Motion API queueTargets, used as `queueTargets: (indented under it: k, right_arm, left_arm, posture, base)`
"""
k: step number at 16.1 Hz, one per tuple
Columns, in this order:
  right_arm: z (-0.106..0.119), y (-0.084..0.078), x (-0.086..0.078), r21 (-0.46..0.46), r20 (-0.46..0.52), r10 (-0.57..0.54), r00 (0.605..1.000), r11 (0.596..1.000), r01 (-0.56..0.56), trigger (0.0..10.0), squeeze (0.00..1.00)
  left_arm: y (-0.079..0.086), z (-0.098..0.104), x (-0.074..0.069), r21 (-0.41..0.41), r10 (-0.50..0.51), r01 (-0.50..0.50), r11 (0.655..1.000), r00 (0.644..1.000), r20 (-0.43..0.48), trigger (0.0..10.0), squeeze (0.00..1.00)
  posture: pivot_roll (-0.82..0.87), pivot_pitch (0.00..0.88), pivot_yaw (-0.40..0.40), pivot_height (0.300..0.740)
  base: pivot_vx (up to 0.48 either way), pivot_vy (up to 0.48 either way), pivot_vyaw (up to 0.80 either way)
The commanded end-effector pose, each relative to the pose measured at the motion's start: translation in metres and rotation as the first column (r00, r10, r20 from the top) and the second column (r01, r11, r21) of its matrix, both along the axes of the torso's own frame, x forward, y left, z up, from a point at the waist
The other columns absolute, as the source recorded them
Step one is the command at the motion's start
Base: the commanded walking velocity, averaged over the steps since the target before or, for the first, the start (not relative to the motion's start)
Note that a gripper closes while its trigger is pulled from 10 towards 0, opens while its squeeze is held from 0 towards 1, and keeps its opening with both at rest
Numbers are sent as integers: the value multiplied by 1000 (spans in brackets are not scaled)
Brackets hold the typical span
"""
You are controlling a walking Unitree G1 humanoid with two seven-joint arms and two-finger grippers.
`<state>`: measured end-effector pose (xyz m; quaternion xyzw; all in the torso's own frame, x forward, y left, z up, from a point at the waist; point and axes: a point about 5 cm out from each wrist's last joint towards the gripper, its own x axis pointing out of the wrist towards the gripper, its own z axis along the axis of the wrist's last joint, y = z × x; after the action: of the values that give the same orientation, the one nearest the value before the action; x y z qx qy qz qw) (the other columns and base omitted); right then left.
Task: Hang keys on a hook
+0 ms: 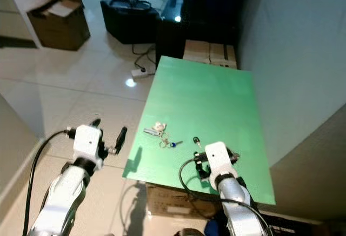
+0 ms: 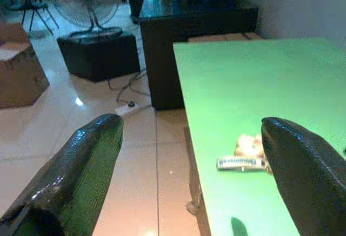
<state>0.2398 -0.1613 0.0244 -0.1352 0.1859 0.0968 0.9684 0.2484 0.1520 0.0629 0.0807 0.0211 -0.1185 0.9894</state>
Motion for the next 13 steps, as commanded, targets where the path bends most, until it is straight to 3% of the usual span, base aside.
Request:
queueTargets:
  k: [1,3,5,13]
  right_arm:
    - [3,1,6,-12,10,24,1000,1000,-24,10000,0]
    - [7,1,9,-4,37,26,999,1000,-26,10000,0]
    - [11,0,9,75,59,-27,998,997,22,10000,0]
    - [11,-12,-11,88,80,-100,992,992,93,10000,0]
  left_arm:
    - [3,5,-2,20,8,-9,1000,1000,23,10000,0]
    - [5,6,-4,20,26,-26,999,999,36,10000,0]
    - [7,9,-6,25,26,-27,999,998,55,10000,0]
    - [-9,14,8,19,-43,42,999,997,68,10000,0]
  posture:
    - [-84,52,-79,740]
    - [-71,55,-92,740]
    - [-76,60,-82,740]
    - [-126,61,-19,740]
  base:
    - [0,0,0]
    - [0,0,0]
    - [0,0,0]
    - [0,368,-648]
